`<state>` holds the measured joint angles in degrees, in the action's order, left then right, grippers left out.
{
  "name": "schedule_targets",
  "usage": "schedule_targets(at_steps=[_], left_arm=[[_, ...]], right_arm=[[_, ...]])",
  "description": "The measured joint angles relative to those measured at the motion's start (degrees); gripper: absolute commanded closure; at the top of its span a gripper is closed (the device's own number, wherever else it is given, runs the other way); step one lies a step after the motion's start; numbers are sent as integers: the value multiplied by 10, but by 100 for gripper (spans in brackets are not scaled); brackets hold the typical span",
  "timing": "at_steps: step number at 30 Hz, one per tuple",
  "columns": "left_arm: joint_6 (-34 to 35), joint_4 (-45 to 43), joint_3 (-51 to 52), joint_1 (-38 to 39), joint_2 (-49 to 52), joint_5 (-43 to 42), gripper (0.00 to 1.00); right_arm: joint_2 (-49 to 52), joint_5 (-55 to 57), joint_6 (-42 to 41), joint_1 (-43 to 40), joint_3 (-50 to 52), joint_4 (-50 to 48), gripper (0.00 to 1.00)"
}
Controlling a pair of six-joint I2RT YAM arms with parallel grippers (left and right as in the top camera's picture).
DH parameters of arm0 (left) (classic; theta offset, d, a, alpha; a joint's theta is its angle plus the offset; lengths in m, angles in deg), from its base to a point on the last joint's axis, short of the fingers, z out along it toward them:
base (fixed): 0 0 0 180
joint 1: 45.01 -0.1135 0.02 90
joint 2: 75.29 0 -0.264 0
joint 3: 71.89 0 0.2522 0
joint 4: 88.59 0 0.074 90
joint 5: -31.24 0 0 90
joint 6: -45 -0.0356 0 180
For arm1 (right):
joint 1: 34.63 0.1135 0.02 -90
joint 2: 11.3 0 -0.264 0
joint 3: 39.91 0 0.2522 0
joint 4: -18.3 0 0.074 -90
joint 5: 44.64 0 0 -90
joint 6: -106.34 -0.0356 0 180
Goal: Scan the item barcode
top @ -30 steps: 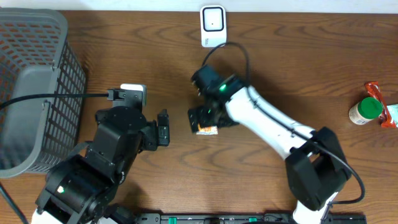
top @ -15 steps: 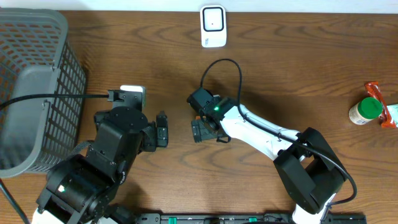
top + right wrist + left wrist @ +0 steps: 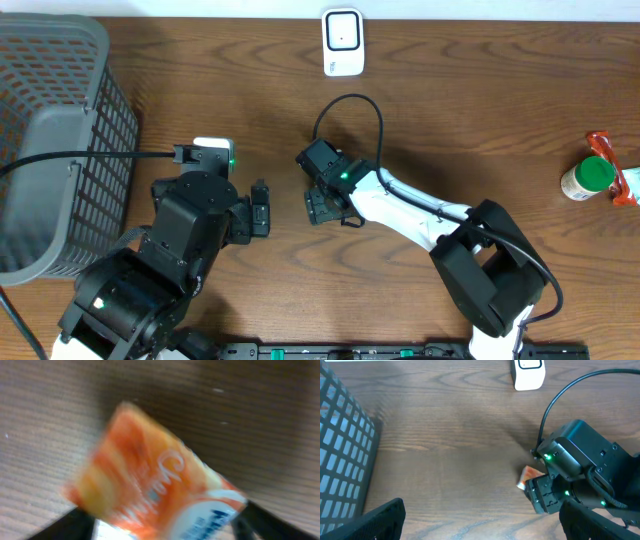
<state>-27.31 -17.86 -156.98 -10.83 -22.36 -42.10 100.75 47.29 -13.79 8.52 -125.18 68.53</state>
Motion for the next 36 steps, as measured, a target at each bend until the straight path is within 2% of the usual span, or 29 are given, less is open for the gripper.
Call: schedule_targets(at_steps=[1,2,3,5,6,9,12,14,16,18,24,30,36], left_arm=[[0,1,0,0,0,0,2],[0,3,0,0,0,0,2],[0,4,0,0,0,0,2],[0,6,0,0,0,0,2],[0,7,0,0,0,0,2],[0,7,0,0,0,0,2],[0,7,0,0,0,0,2],[0,7,0,0,0,0,2],[0,8,0,0,0,0,2],[0,12,0,0,0,0,2],[0,20,0,0,0,0,2],[0,21,0,0,0,0,2],[0,23,0,0,0,0,2]], right_arm=[[1,-6,1,-1,0,1,49],[1,-12,2,-2,0,3,49],[1,-19,1,-3,0,4,45],[1,-33,-1,-4,0,14,25],[1,-48,-1,-4,-2,24,24],[2,-117,5,-4,-12,43,31],[2,-196,7,-4,-29,39,45],[2,-237,8,-4,-47,31,69],[2,-245,9,-4,-68,39,86],[2,-226,12,-4,-92,67,98],[2,-113,11,-19,-156,153,99],[5,-8,2,-33,-153,167,99],[26,18,0,-32,-129,161,99]])
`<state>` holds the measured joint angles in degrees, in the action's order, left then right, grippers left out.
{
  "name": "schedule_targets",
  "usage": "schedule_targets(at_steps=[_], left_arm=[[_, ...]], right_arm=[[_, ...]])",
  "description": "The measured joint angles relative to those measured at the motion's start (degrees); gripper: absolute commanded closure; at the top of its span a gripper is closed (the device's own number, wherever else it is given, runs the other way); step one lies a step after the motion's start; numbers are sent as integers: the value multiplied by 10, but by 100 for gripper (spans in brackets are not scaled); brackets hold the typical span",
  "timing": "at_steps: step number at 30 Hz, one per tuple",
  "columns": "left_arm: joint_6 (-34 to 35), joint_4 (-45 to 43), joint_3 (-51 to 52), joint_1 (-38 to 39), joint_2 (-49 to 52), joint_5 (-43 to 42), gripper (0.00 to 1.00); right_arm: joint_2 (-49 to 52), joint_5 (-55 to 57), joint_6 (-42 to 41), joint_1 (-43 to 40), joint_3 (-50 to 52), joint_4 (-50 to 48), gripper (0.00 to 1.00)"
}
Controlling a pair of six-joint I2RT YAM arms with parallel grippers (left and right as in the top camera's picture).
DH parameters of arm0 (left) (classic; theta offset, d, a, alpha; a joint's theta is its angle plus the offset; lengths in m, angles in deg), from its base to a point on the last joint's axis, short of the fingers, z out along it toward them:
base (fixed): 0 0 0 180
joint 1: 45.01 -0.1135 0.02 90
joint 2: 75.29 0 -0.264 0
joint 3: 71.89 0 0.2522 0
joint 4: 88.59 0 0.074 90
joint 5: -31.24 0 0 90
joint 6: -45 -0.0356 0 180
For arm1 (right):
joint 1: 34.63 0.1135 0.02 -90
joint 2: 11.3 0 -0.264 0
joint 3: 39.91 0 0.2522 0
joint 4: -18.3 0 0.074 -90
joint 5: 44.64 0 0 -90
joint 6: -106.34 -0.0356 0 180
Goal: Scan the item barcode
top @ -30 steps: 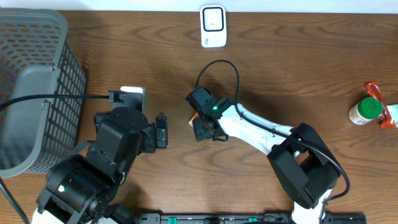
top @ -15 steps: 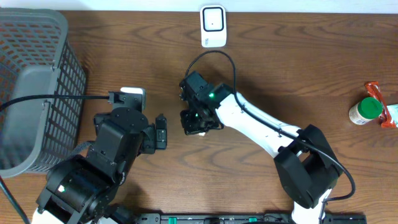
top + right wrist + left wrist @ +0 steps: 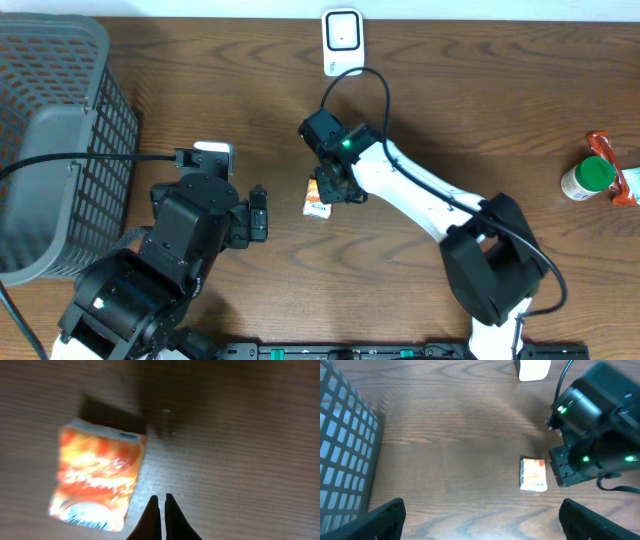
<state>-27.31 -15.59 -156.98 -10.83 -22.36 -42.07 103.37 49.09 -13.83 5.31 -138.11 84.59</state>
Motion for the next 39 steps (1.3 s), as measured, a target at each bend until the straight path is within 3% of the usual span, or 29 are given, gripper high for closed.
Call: schedule_targets(at_steps=[5,13,20,22,25,30,39], left_arm=[[0,2,0,0,0,0,2],[0,4,0,0,0,21,2],[0,5,0,0,0,30,2],[0,6,0,0,0,30,2],[0,6,0,0,-1,30,2],[0,-4,0,0,-15,30,2],[0,-3,0,0,-30,30,2]], right_arm=[[36,-19,5,0,2,-4,99],[59,-148,22,17,4,-24,99],[59,-251,23,35,5,-161,98],[59,-262,20,35,5,-173,86],[59,-272,16,31,2,-143,80],[58,-260,14,28,-24,-63,96],[49,-199,13,28,-67,-114,99]])
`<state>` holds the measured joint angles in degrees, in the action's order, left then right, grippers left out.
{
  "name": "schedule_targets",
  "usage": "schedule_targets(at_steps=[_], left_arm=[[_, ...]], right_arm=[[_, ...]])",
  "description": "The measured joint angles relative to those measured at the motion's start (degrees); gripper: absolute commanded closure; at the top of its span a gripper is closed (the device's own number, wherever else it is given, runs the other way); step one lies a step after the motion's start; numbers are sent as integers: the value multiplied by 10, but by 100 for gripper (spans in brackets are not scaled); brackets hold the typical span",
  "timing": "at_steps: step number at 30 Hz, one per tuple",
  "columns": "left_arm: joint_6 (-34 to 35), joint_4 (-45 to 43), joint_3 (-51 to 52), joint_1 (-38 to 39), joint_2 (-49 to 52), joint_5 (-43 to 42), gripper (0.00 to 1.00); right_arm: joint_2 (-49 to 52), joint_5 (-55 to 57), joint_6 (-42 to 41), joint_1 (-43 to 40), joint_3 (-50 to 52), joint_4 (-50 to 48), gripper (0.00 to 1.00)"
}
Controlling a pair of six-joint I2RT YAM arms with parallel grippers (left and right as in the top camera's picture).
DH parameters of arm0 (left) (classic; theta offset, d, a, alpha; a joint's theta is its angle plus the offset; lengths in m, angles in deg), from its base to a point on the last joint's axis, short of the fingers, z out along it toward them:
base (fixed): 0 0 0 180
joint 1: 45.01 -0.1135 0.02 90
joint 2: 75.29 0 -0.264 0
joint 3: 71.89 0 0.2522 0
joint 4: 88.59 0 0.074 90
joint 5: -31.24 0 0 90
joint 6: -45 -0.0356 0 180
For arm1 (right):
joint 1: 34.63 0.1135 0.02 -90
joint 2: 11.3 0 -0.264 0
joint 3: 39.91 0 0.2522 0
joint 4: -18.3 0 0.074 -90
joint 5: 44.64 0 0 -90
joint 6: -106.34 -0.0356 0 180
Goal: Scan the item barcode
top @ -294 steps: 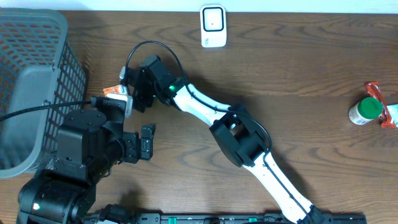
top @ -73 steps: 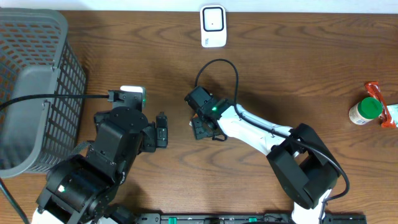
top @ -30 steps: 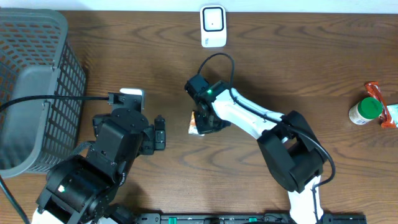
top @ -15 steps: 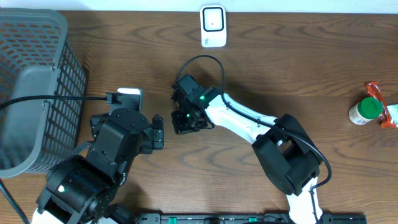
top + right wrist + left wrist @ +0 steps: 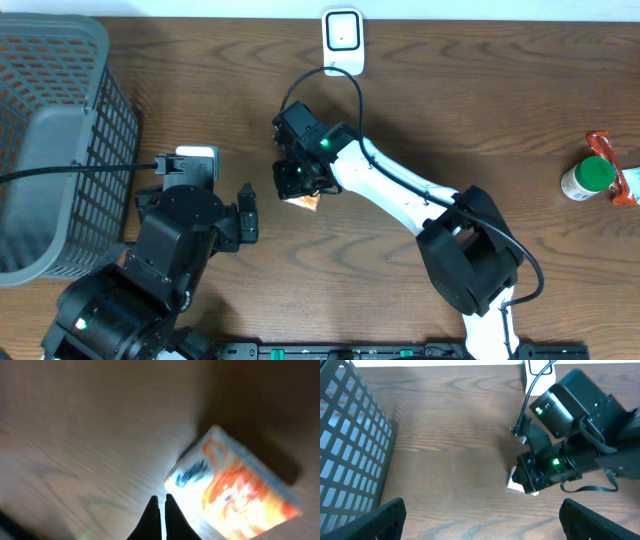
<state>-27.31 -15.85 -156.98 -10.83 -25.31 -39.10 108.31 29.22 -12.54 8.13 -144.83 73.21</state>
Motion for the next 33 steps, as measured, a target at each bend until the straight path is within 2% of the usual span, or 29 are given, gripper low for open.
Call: schedule_targets(at_steps=[11,14,15,16,17,18,26,31,33], left_arm=[[0,24,0,0,1,0,2],[0,28,0,0,1,0,2],[0,30,0,0,1,0,2],[0,32,0,0,1,0,2],[0,35,0,0,1,0,2],[0,36,0,0,1,0,2],[0,-37,0,0,-17,19,2],[0,-70,0,0,-50,26,2],[0,-70,0,0,-58,28,2]], right_arm=[[54,23,-24,0,-7,-13,99],[53,26,-26,2,-10,-8,96],[53,26,-27,2,-14,-1,88],[52,27,-28,2,-18,5,71],[52,27,-26,2,-24,14,22],[52,27,-23,2,-32,24,1],[-11,40,-12,-17,-134,156,1],[-32,79,-49,-20,-152,243,1],[-19,88,-67,-19,-152,248,1]])
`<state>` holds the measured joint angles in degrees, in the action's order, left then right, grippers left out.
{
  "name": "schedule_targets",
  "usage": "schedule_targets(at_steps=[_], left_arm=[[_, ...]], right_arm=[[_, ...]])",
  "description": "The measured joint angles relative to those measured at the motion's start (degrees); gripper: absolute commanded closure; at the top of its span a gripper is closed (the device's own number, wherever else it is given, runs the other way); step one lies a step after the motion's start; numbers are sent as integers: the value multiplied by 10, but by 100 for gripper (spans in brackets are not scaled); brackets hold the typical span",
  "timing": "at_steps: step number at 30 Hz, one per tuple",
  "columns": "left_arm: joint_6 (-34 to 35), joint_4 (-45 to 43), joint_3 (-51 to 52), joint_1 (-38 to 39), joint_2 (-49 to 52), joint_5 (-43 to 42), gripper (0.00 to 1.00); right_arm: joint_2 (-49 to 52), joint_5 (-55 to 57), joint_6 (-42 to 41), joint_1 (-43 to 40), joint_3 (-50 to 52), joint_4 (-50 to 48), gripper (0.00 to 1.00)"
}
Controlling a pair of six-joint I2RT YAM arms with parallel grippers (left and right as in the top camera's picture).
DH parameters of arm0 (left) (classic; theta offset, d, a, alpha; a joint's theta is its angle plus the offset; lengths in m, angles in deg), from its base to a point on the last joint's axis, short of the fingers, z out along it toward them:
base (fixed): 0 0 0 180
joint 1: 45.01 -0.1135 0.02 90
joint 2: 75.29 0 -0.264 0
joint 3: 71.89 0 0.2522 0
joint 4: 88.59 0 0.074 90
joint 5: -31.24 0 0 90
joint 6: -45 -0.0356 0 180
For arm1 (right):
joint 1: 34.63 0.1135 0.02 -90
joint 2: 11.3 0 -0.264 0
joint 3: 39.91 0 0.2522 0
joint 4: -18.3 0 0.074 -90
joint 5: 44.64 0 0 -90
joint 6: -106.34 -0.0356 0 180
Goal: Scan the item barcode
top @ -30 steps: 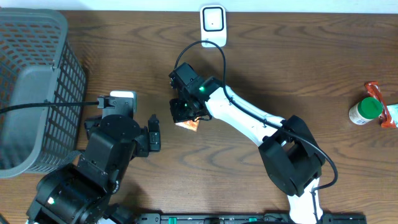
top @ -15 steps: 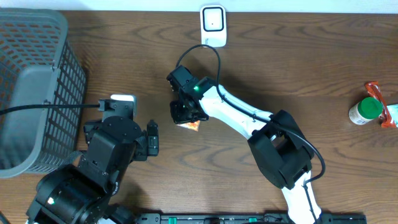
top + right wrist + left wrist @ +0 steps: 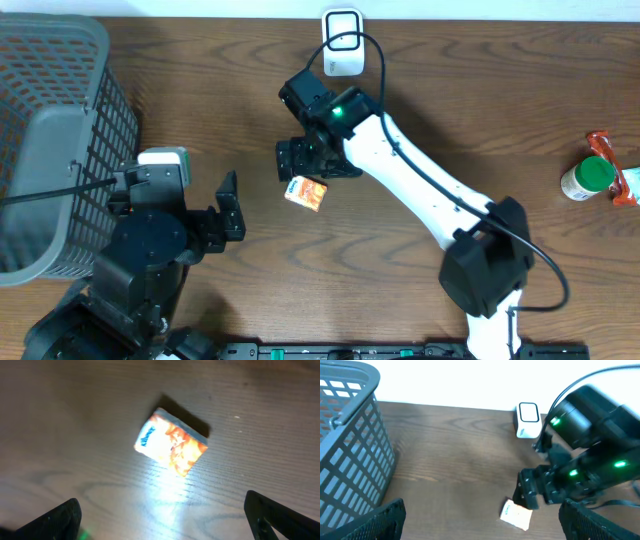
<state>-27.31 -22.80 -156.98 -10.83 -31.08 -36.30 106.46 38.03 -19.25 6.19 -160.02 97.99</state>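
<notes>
The item is a small orange and white packet (image 3: 305,192) lying flat on the wooden table, also seen in the right wrist view (image 3: 171,441) and pale in the left wrist view (image 3: 516,515). My right gripper (image 3: 312,160) hovers over it, open, its fingers (image 3: 55,519) wide apart and the packet beyond them, untouched. The white scanner (image 3: 342,42) stands at the table's far edge, also in the left wrist view (image 3: 527,420). My left gripper (image 3: 225,205) is open to the left of the packet, its fingers (image 3: 380,520) holding nothing.
A grey mesh basket (image 3: 60,140) fills the left side of the table. A green-capped bottle (image 3: 588,178) and a red packet (image 3: 625,185) lie at the far right. The right arm's black cable (image 3: 370,60) loops near the scanner.
My right gripper was shut with its tips down beside the packet; now it is open and higher above it. The left arm has drawn back to the left. The packet stays about where it was.
First my right gripper stood low over the packet near the table's middle. Then it was shut beside the packet lying flat. After that the packet lay a little further left with the shut gripper against it. Now the gripper is open above it.
</notes>
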Motion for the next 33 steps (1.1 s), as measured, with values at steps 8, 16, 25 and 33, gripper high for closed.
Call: schedule_targets(at_steps=[8,16,25,33], left_arm=[[3,23,0,0,2,2,2],[3,65,0,0,2,2,2],[3,92,0,0,2,2,2],[3,91,0,0,3,2,2]], right_arm=[[76,14,-101,1,3,-36,1],[94,10,-189,3,3,-69,1],[155,-23,-232,4,-1,-70,1],[158,-9,-240,4,-2,-40,30]])
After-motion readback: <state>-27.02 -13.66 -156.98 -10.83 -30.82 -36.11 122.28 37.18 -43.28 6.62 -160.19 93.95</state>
